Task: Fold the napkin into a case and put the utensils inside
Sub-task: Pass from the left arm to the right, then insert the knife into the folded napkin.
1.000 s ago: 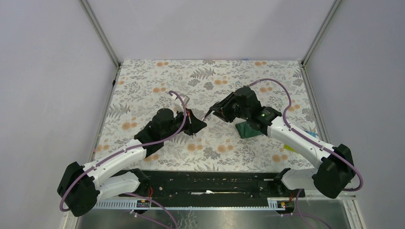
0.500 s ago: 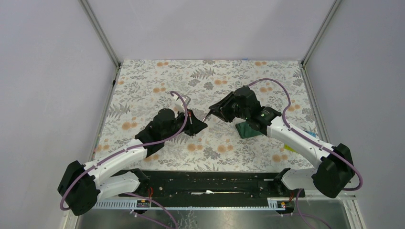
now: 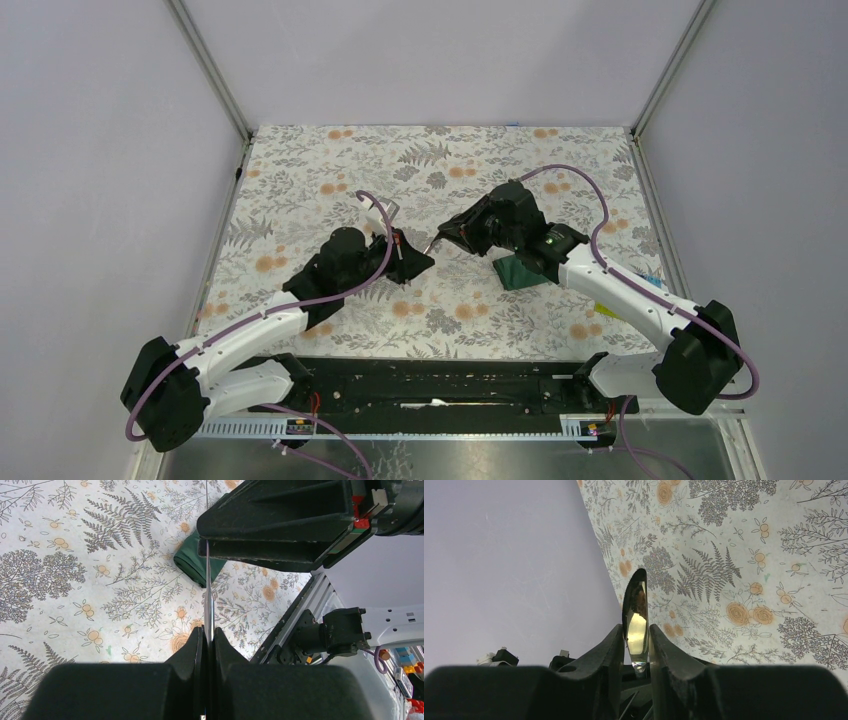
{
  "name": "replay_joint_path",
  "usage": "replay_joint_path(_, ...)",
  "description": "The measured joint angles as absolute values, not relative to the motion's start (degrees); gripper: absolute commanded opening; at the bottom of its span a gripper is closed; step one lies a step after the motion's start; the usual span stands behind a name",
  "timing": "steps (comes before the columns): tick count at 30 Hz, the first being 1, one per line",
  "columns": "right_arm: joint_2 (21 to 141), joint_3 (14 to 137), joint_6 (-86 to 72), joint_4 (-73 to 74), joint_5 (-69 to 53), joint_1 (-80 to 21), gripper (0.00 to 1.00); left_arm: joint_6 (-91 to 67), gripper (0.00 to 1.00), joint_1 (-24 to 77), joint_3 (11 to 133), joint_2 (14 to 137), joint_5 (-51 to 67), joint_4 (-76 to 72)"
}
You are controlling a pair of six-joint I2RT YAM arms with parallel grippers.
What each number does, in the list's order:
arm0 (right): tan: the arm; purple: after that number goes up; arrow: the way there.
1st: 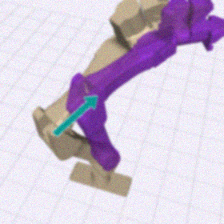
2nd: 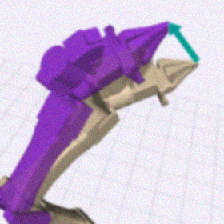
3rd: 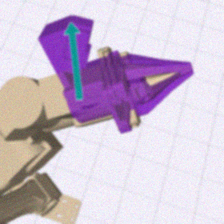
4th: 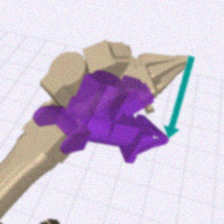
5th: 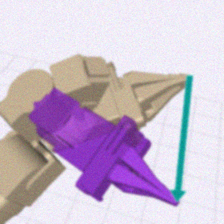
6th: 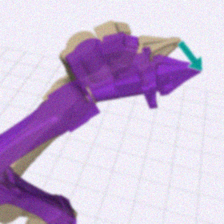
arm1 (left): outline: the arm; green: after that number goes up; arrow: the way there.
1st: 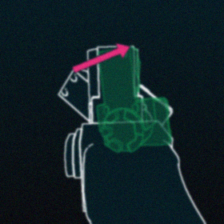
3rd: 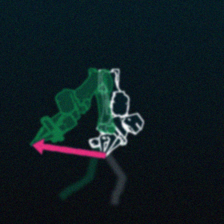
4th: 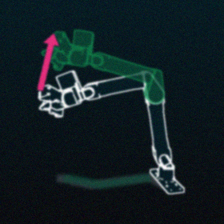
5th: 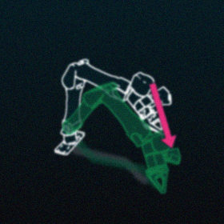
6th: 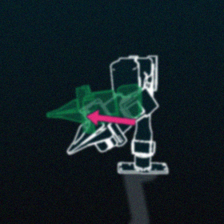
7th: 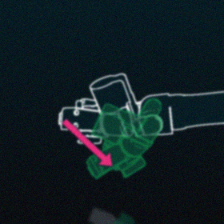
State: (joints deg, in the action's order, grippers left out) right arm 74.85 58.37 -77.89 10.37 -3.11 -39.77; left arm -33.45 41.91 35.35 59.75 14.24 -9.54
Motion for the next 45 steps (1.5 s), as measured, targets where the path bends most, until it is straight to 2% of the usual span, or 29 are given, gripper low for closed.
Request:
replay_joint_path(2, 74.85, 58.37, -77.87, 10.39, -3.11, -39.77, 0.23, -33.45, 0.00, 41.91, 35.35, 59.75, 14.24, -9.54)
replay_joint_path(6, 74.87, 58.37, -77.82, 10.41, -3.09, -39.77, 0.02, -33.45, 0.00, 41.91, 35.35, 59.75, 14.24, -9.54)
replay_joint_path(7, 74.89, 58.37, -77.82, 10.39, -3.09, -39.77, 0.00, -33.45, 0.07, 41.91, 35.35, 59.75, 14.24, -9.54)
replay_joint_path(11, 74.96, 58.39, -77.49, 10.87, -2.52, -39.83, 0.00, -33.41, 0.51, 41.91, 35.35, 59.75, 14.24, -9.50)
replay_joint_path(13, 74.96, 58.46, -76.71, 12.64, -0.75, -39.86, 0.00, -34.63, 0.61, 41.91, 35.38, 59.72, 14.09, -9.65)
replay_joint_path(15, 74.89, 58.78, -75.57, 15.57, 1.17, -39.24, 0.00, -34.76, 0.65, 41.93, 35.38, 59.72, 13.96, -9.54)
replay_joint_path(19, 73.03, 59.00, -70.78, 24.21, 4.84, -32.80, 0.00, -35.66, 0.66, 41.95, 35.97, 59.90, 13.52, -8.80)
replay_joint_path(22, 70.91, 59.72, -64.07, 31.75, 7.20, -20.93, 0.00, -36.71, 0.66, 41.98, 37.89, 62.72, 14.41, -8.64)
replay_joint_path(27, 70.83, 62.37, -50.83, 38.28, 12.05, 1.32, 0.00, -41.01, 0.64, 43.48, 42.59, 75.16, 19.00, -10.70)
replay_joint_path(30, 71.83, 62.54, -45.93, 38.89, 14.11, 8.32, 0.00, -44.25, 0.63, 45.63, 46.30, 85.17, 22.50, -11.35)
replay_joint_path(37, 80.34, 62.52, -42.37, 36.84, 14.33, 13.74, 0.00, -51.37, 0.59, 49.08, 52.47, 101.06, 27.35, -13.72)
replay_joint_path(45, 83.83, 61.76, -42.96, 32.71, 14.37, 14.04, 0.00, -57.41, 0.41, 49.23, 57.47, 109.27, 27.92, -16.32)
